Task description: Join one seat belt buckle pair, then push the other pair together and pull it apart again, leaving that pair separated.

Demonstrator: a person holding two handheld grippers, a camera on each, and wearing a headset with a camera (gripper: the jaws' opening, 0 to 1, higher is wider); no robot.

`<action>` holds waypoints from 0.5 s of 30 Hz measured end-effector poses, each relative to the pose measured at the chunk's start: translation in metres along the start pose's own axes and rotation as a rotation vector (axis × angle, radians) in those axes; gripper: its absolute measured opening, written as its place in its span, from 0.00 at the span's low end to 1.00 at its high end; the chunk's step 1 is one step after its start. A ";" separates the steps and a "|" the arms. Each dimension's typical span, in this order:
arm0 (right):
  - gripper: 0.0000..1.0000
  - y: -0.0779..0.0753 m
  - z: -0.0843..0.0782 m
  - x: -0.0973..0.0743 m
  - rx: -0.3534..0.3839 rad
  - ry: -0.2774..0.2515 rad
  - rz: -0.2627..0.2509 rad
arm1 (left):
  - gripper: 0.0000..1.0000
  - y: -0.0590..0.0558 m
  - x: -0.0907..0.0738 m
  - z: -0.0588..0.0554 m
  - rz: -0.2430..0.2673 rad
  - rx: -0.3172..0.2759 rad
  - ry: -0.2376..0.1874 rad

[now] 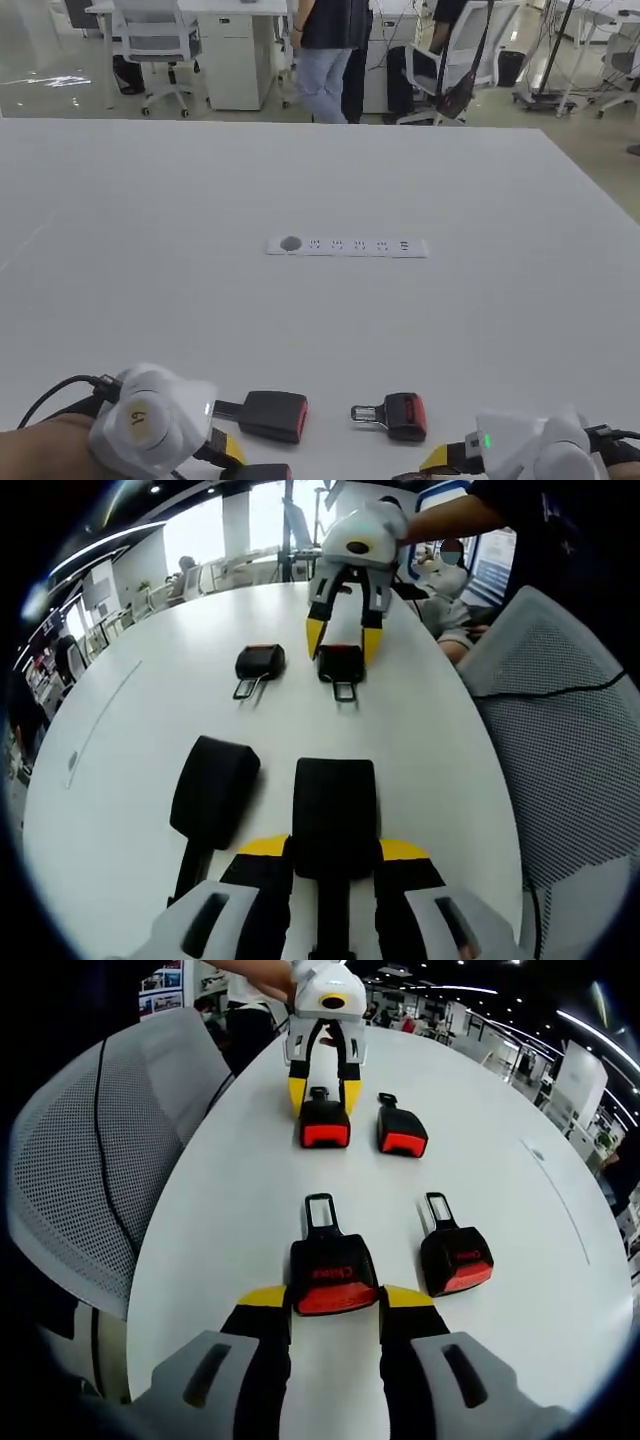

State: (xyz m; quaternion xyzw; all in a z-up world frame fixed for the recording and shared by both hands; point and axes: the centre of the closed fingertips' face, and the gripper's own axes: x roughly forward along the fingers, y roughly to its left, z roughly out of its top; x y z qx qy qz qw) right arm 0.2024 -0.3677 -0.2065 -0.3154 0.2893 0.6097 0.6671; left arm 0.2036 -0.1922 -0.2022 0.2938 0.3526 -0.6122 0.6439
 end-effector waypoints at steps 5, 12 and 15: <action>0.32 0.001 0.002 0.000 0.012 0.002 -0.005 | 0.32 -0.002 0.001 0.001 -0.010 0.013 0.018; 0.32 0.001 0.005 -0.001 0.030 -0.004 -0.012 | 0.32 -0.002 0.002 0.001 -0.016 0.029 0.025; 0.32 0.002 0.009 -0.001 0.033 -0.009 -0.015 | 0.32 -0.002 0.002 0.000 -0.017 0.032 0.028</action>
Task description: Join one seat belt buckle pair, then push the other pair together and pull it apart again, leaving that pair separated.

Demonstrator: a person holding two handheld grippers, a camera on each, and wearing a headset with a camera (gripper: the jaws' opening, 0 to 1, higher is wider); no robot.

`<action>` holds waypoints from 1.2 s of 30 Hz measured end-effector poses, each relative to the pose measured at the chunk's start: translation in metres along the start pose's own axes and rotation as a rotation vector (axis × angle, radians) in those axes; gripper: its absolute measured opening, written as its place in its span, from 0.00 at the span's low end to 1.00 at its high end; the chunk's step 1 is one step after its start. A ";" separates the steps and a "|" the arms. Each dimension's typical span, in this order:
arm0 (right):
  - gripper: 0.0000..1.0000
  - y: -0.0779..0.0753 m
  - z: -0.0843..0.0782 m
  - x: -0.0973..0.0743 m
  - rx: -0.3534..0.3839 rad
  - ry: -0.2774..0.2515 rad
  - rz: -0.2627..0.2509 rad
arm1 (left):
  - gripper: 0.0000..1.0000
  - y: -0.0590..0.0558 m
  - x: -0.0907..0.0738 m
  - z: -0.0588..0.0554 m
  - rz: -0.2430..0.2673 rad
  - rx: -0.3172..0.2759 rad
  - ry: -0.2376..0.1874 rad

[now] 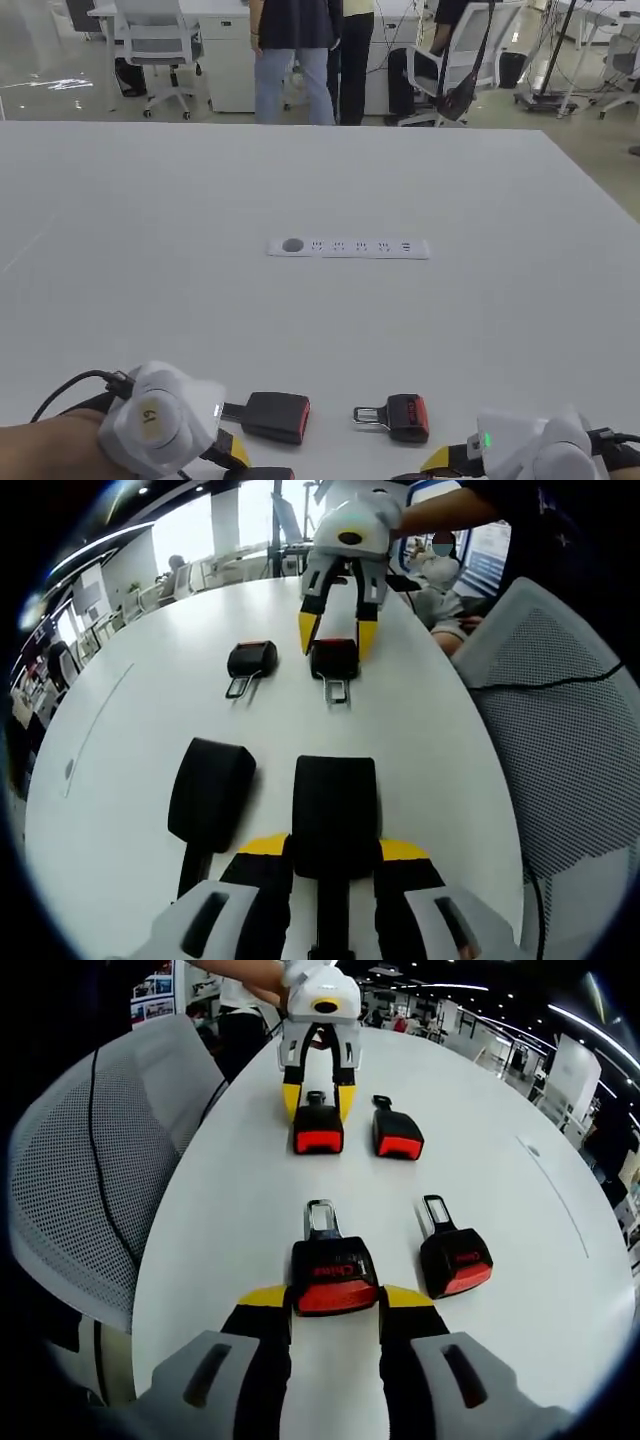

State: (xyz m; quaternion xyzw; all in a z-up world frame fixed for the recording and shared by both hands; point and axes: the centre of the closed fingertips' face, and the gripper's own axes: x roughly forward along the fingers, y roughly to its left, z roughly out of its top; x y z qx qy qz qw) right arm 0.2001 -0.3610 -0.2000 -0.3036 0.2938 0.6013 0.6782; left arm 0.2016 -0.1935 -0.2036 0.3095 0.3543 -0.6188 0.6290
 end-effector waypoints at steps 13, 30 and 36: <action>0.32 0.002 0.009 0.004 0.021 -0.018 -0.008 | 0.32 0.001 0.002 -0.003 0.010 0.006 0.015; 0.32 0.003 0.018 0.015 0.039 -0.024 -0.024 | 0.32 0.002 0.003 -0.007 0.003 0.009 0.025; 0.32 0.002 0.021 0.020 0.037 -0.026 -0.021 | 0.32 0.001 0.004 -0.005 0.002 0.013 0.025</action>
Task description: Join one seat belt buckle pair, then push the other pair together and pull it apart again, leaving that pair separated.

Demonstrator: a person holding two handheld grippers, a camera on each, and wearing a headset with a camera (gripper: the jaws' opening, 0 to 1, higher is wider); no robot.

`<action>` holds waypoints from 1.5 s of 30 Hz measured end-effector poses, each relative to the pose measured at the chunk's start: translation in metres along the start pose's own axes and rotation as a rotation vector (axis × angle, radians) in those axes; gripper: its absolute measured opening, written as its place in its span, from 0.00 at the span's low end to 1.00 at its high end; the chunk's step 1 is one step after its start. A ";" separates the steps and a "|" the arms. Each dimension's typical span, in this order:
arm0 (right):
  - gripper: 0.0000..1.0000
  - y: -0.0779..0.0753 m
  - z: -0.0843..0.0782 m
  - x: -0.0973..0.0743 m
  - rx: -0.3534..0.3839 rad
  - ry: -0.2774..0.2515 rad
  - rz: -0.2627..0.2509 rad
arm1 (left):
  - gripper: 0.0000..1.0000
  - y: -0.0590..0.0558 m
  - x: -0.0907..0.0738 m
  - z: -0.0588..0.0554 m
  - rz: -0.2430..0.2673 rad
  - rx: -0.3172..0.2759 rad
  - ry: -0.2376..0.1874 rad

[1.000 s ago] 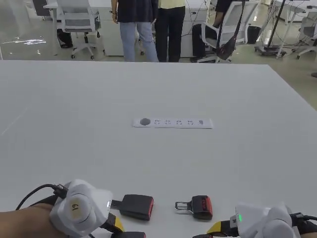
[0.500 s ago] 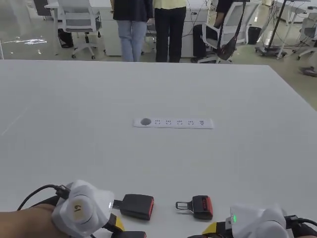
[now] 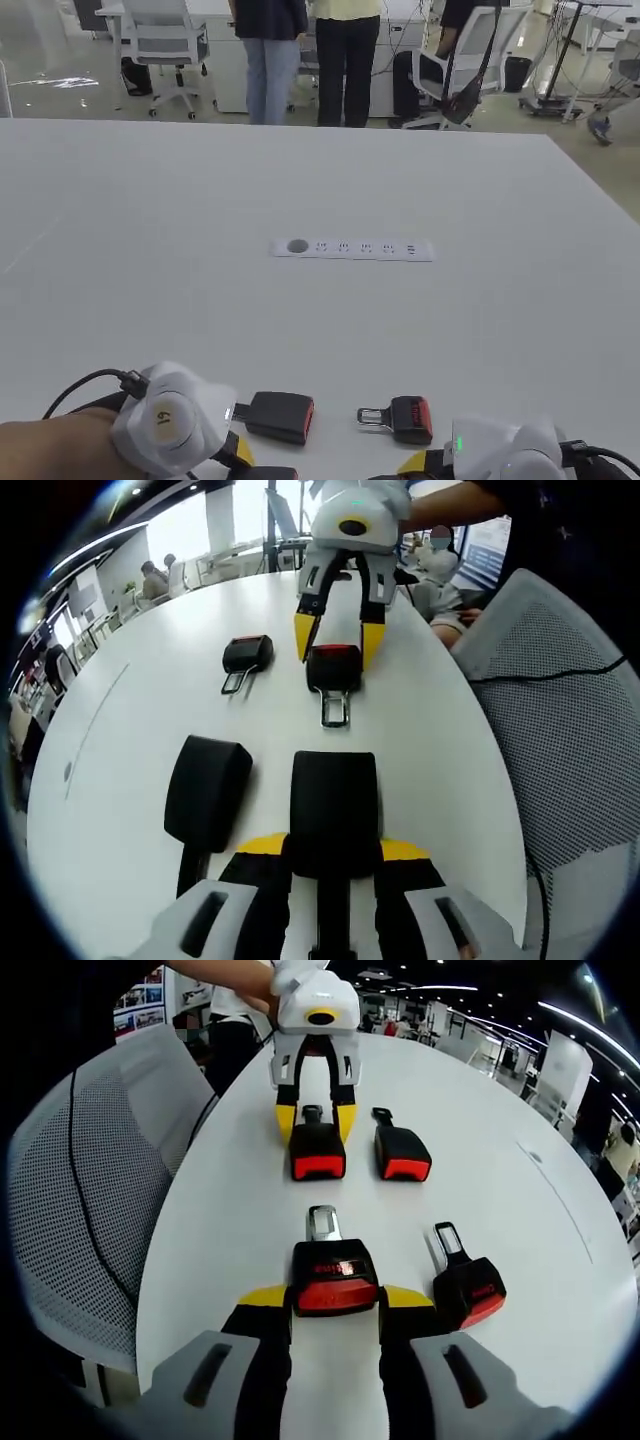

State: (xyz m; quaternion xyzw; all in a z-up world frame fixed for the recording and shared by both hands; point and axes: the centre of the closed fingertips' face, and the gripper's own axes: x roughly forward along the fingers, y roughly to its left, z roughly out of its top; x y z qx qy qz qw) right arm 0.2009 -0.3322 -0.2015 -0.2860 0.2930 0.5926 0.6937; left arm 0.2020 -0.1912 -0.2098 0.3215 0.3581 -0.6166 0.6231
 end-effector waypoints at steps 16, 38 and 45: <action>0.32 0.000 0.010 0.014 -0.018 -0.004 0.004 | 0.33 -0.002 0.000 0.002 -0.006 0.011 0.008; 0.32 0.004 0.031 0.035 -0.031 -0.015 0.014 | 0.33 0.000 0.000 -0.001 -0.005 0.010 0.008; 0.32 0.005 0.032 0.036 -0.020 -0.008 0.008 | 0.32 0.000 0.000 0.000 0.001 0.000 -0.002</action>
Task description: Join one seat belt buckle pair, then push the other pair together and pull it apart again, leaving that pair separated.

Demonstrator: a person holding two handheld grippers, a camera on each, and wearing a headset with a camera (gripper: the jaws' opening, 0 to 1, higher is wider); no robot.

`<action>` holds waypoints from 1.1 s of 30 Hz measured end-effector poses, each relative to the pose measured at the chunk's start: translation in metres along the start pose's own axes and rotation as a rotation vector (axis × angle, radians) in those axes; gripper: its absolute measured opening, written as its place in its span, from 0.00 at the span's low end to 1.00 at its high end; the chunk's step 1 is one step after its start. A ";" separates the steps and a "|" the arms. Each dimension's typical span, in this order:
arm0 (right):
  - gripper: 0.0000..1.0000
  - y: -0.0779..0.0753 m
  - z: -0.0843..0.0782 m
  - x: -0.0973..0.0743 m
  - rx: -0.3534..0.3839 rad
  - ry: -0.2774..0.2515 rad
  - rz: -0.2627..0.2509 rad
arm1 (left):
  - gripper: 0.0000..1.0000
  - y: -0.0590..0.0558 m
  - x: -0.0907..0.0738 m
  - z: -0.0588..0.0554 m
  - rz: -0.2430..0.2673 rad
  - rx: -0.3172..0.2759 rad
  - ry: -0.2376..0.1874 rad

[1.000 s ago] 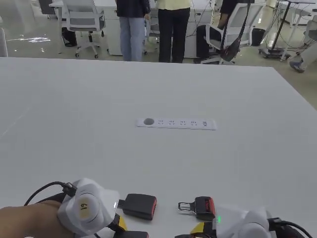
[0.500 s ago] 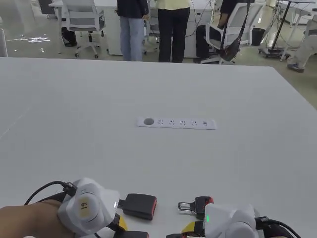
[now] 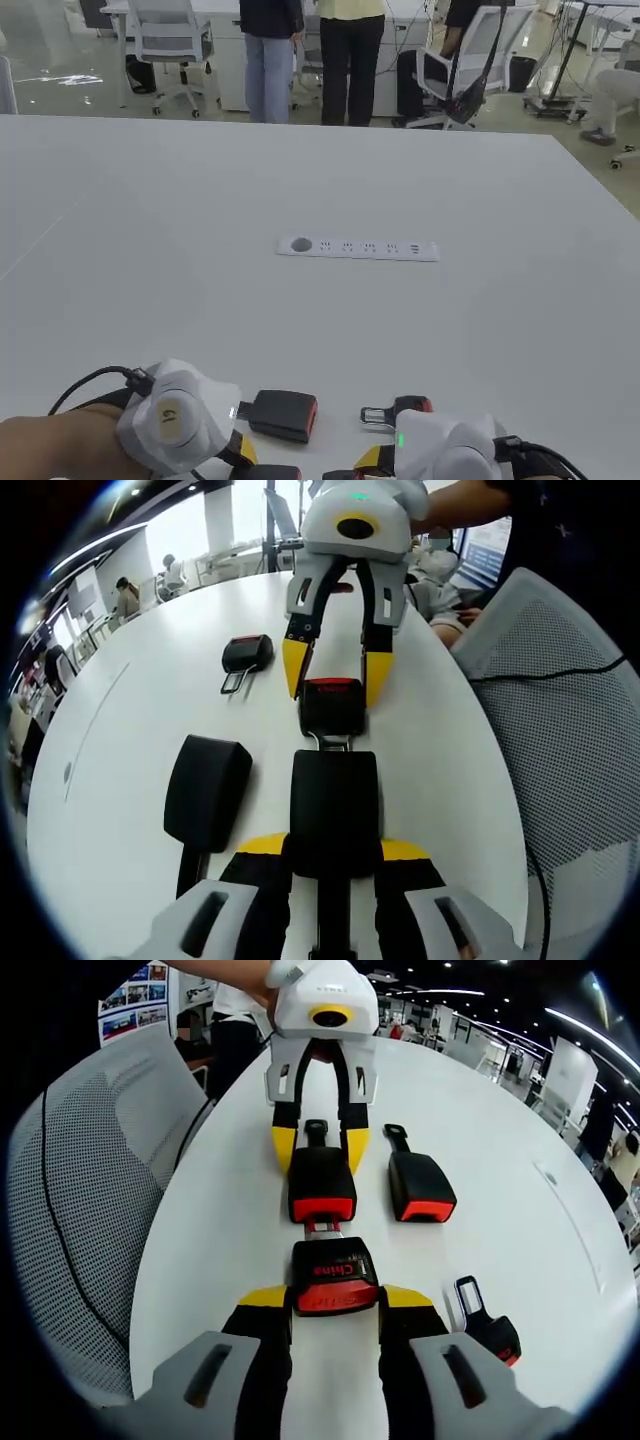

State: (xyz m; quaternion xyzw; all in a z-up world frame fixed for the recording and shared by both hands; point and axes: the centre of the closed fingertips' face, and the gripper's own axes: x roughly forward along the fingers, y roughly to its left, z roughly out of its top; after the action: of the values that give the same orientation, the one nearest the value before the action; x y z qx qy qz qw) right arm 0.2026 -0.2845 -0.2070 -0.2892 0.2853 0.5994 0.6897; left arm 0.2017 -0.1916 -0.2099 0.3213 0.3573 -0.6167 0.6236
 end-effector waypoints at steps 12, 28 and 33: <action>0.31 0.000 -0.001 0.001 -0.001 0.001 -0.005 | 0.32 0.001 0.000 -0.002 0.006 -0.006 0.003; 0.29 0.002 0.001 0.002 0.018 0.015 -0.014 | 0.32 -0.001 0.000 0.001 0.013 -0.011 0.007; 0.29 0.002 0.001 0.003 0.024 0.019 -0.016 | 0.32 -0.001 0.000 0.002 0.012 -0.011 0.007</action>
State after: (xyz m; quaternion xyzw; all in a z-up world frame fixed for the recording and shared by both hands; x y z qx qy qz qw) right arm 0.2009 -0.2815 -0.2088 -0.2888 0.2968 0.5874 0.6953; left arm 0.2007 -0.1928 -0.2086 0.3223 0.3609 -0.6098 0.6277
